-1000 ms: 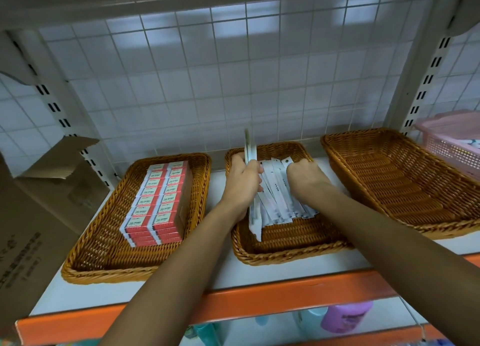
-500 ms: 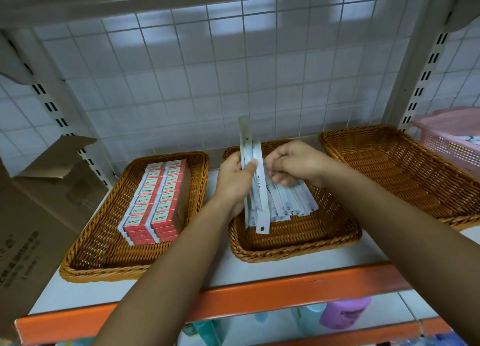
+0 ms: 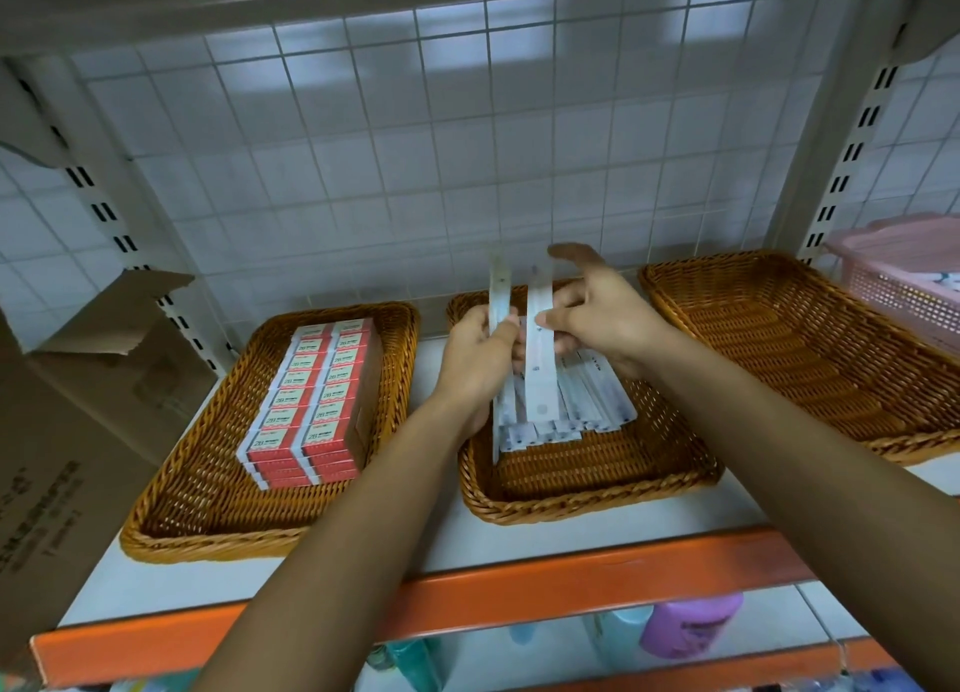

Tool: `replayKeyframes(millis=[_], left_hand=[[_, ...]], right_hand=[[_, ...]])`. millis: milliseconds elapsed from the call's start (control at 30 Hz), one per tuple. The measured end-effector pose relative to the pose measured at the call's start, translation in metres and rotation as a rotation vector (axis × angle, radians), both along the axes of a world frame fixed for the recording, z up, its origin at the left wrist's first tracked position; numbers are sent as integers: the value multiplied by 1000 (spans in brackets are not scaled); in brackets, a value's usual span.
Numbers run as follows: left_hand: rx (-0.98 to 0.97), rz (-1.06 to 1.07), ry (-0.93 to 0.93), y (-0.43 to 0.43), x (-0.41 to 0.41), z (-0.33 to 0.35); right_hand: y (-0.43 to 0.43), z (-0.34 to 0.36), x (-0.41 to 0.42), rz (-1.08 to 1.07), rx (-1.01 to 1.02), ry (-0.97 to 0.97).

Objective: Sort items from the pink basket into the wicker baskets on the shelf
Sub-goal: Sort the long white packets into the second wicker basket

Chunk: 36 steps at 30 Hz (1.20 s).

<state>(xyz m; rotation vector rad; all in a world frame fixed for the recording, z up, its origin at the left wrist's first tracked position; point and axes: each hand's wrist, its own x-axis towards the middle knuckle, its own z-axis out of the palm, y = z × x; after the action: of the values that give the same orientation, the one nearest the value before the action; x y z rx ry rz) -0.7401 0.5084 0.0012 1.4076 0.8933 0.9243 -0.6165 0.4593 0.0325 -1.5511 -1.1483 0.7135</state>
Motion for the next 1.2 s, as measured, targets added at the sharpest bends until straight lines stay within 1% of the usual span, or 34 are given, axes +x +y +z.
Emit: replayKeyframes(millis=[67, 100, 133, 233, 267, 300, 367, 433, 500, 533, 633, 667, 700, 767, 800, 867, 933, 967, 1000, 1100, 1167, 1200], left_hand=[[39, -56, 17, -3, -1, 2], [48, -74, 8, -5, -2, 3], [56, -84, 5, -6, -2, 4], [75, -82, 36, -6, -3, 6], [69, -81, 41, -6, -3, 6], [61, -79, 40, -6, -3, 6], [33, -68, 35, -7, -3, 7], [15, -71, 35, -7, -3, 7], [14, -69, 20, -6, -4, 7], [0, -50, -8, -5, -4, 7], [-134, 36, -157, 1, -3, 7], [-178, 48, -209, 3, -3, 7], [-208, 49, -243, 4, -2, 7], [-244, 42, -277, 5, -2, 6], [-259, 43, -271, 5, -2, 7], [-274, 52, -191, 5, -1, 8], [-205, 55, -62, 5, 0, 7], [-156, 41, -35, 4, 0, 5], [-126, 16, -35, 3, 0, 4], [-146, -19, -100, 2, -3, 1], [-181, -6, -158, 4, -4, 1], [-196, -3, -187, 5, -4, 1]], right_hand=[[0, 0, 2, -19, 70, -66], [0, 1, 3, -31, 82, -132], [-1, 1, 4, -37, 70, -240], [-2, 2, 7, -21, -45, -812], [-2, 3, 8, 12, -60, -914], [-2, 4, 7, 70, -72, -956], [-2, 6, 6, 163, -75, -989], [-2, 8, 6, 168, -105, -1044], [-4, 12, 9, 111, -127, -1081], [-4, 13, 12, 74, -125, -1068], [-3, 16, 21, -84, -108, -1009], [-2, 16, 23, -142, -116, -967], [-1, 16, 25, -185, -153, -880], [1, 11, 26, -196, -297, -682], [2, 7, 23, -176, -390, -662], [4, -2, 18, -160, -522, -735], [2, -8, 10, -176, -573, -843], [1, -11, 7, -180, -578, -906], [1, -14, 4, -178, -579, -963], [3, -25, 3, -156, -566, -1070], [6, -28, 4, -191, -501, -1052], [7, -27, 4, -202, -445, -984]])
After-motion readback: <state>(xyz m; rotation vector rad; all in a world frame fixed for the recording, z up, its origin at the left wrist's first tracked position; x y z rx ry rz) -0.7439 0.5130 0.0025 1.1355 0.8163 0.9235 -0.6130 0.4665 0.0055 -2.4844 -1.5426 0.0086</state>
